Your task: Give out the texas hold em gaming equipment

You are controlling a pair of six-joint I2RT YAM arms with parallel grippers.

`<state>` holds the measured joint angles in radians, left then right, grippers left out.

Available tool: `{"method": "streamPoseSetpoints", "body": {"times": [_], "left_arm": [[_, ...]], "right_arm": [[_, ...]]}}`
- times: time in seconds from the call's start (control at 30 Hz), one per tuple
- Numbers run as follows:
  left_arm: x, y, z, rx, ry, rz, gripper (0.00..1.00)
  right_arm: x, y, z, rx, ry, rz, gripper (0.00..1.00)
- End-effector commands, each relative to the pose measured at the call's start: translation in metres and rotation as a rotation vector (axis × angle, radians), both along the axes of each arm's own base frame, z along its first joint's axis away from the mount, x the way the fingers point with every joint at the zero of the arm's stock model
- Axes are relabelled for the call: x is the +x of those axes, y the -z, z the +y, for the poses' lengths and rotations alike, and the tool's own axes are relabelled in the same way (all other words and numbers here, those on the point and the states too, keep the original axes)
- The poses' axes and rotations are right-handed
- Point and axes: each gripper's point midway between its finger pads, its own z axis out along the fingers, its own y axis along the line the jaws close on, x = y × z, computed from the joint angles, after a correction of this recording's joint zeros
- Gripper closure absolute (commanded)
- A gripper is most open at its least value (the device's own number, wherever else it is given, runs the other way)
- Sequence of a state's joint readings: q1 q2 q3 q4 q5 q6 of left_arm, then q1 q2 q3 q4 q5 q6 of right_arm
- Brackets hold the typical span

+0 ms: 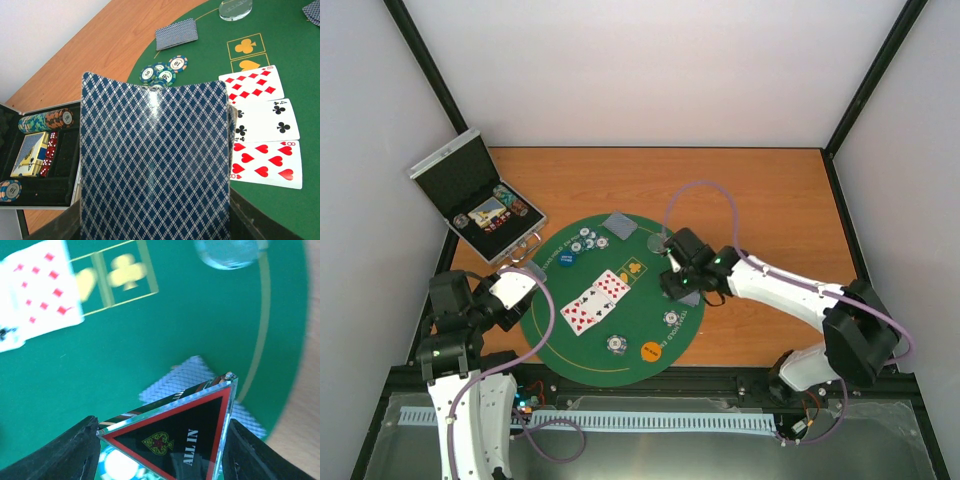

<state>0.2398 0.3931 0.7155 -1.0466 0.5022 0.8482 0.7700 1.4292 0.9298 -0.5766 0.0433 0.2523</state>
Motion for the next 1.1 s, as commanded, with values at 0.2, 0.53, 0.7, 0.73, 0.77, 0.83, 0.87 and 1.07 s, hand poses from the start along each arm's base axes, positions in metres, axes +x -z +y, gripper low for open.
{"method": "streamPoseSetpoints", "body": {"times": [0.2,0.53,0.7,0.73,0.77,0.83,0.87,1.07], "left_arm": [[0.003,-0.006,-0.001,0.006,0.014,-0.032,0.49],[0.003,-0.007,-0.001,0.006,0.014,-0.037,0.49],[0.003,-0.007,-0.001,0.007,0.016,-0.037,0.49],[0.003,-0.007,-0.001,0.007,0.016,-0.037,0.49],[0.003,-0.007,-0.001,0.007,0.015,-0.035,0.49],[0.003,-0.007,-0.001,0.007,0.016,-0.036,0.49],[0.003,-0.007,-0.001,0.007,0.015,-0.035,0.49],[0.003,-0.007,-0.002,0.007,0.017,-0.036,0.49]], "right_arm": [[-0.081,0.022,0.064,-0.047,-0.288,0.105,0.52],[-0.086,0.038,0.091,-0.046,-0.321,0.139,0.51],[-0.086,0.041,0.101,-0.021,-0.311,0.155,0.49],[-0.086,0.041,0.102,-0.019,-0.311,0.156,0.48],[-0.086,0.042,0.103,-0.018,-0.310,0.161,0.47],[-0.087,0.044,0.106,-0.011,-0.311,0.172,0.44],[-0.089,0.045,0.106,-0.006,-0.312,0.183,0.43],[-0.092,0.053,0.106,-0.009,-0.300,0.212,0.39]]}}
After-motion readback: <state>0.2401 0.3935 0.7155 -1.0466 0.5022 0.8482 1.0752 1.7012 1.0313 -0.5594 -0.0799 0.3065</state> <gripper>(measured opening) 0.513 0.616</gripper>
